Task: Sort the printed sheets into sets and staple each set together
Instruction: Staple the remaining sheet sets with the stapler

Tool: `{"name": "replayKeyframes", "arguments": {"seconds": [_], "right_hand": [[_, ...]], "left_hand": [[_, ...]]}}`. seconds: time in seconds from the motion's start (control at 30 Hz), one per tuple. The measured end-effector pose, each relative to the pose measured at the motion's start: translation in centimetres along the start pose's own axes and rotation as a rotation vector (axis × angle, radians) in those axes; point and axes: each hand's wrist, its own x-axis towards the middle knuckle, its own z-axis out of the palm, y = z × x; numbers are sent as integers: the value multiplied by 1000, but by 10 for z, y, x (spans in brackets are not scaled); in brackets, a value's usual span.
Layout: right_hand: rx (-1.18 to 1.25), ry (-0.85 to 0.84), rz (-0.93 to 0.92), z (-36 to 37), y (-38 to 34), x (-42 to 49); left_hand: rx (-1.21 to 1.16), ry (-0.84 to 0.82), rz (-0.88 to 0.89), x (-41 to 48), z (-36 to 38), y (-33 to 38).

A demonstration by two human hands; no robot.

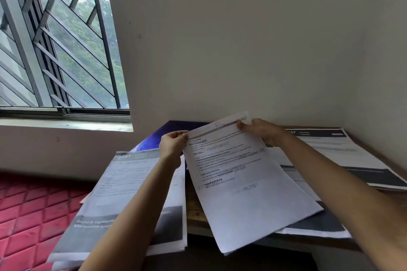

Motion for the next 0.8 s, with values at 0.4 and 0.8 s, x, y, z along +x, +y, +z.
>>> {"name": "replayKeyframes", "arguments": {"seconds": [0.4, 0.8], "right_hand": [[309, -119, -45, -23, -12, -46], [477, 254, -303, 5, -71, -55]], "left_hand": [[-141, 32, 14, -3, -4, 59], [-126, -402, 163, -33, -21, 84]]}}
